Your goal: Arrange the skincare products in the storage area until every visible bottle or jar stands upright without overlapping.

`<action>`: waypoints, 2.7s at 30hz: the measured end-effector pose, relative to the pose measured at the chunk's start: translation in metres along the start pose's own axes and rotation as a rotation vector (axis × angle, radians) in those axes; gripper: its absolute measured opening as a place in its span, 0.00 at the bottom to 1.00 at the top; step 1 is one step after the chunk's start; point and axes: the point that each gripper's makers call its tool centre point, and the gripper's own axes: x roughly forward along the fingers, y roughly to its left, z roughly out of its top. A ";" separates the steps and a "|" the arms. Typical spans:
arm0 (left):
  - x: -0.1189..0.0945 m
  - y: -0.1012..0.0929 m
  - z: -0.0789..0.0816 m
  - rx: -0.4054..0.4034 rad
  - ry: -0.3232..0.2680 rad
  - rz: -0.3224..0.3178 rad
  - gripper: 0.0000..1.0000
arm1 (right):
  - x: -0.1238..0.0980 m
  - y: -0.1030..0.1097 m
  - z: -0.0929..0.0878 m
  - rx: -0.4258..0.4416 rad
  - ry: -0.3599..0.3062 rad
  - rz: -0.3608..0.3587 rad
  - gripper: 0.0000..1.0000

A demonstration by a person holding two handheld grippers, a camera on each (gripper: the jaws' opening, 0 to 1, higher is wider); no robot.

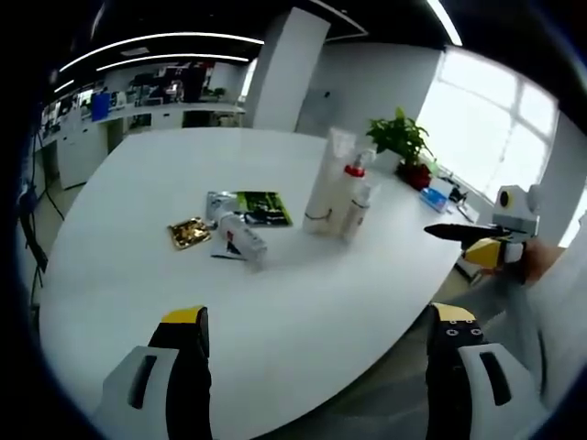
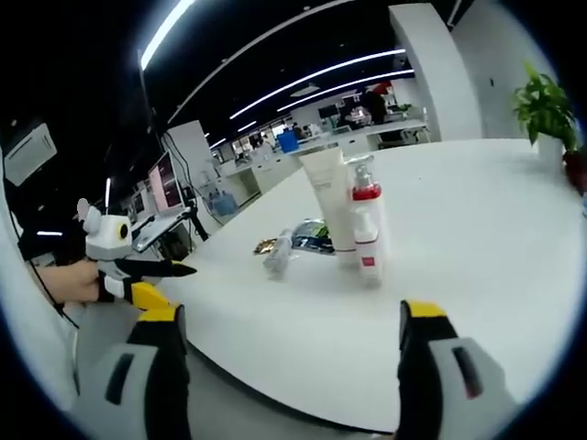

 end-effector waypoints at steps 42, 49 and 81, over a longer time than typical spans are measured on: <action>-0.018 0.015 0.002 0.039 -0.024 -0.029 0.97 | 0.073 0.023 0.025 -0.135 0.164 -0.008 0.87; -0.017 0.012 0.002 0.036 -0.023 -0.049 0.96 | 0.110 0.039 0.031 -0.144 0.192 0.046 0.84; -0.016 0.019 -0.001 0.012 -0.015 -0.047 0.94 | 0.225 0.057 0.006 -0.420 0.484 0.049 0.59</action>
